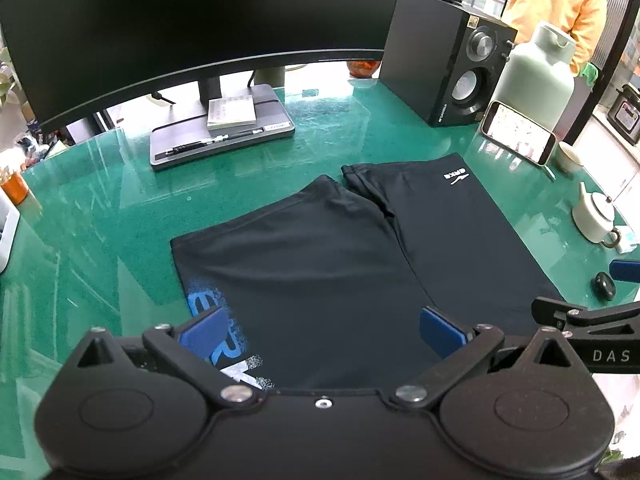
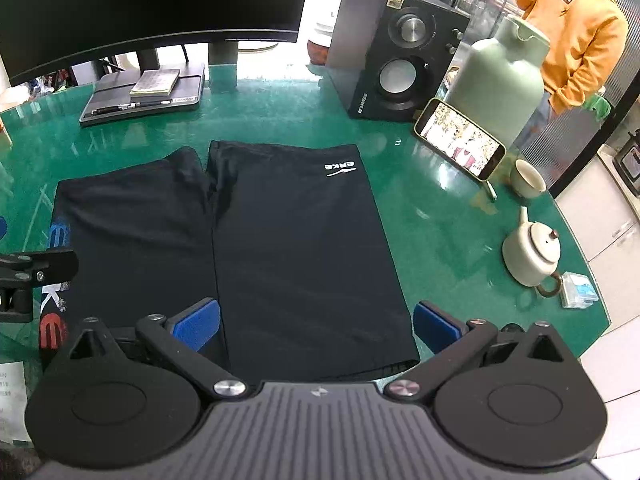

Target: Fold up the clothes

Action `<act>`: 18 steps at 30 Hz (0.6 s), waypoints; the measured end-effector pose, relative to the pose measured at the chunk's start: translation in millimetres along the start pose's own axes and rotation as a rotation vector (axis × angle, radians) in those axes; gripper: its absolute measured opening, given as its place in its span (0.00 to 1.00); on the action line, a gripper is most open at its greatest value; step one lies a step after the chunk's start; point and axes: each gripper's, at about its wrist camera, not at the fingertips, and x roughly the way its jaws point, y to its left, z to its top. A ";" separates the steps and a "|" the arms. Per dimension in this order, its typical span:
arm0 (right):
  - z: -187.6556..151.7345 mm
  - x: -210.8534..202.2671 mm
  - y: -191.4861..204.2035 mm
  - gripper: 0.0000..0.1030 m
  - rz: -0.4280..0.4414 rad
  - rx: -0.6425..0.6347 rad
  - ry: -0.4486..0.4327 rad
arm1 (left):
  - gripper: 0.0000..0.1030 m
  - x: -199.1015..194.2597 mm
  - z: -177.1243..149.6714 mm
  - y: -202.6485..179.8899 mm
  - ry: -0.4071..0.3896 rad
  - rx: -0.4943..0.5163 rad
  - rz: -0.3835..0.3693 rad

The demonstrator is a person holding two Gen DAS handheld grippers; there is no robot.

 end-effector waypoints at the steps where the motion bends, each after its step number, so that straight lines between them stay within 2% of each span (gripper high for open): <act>1: -0.2 -0.3 0.1 1.00 0.001 0.000 0.000 | 1.00 -0.2 0.3 -0.2 0.001 0.003 0.002; 18: -2.3 4.1 -5.5 1.00 0.017 0.019 0.028 | 1.00 -2.2 0.7 -11.5 0.006 0.032 0.011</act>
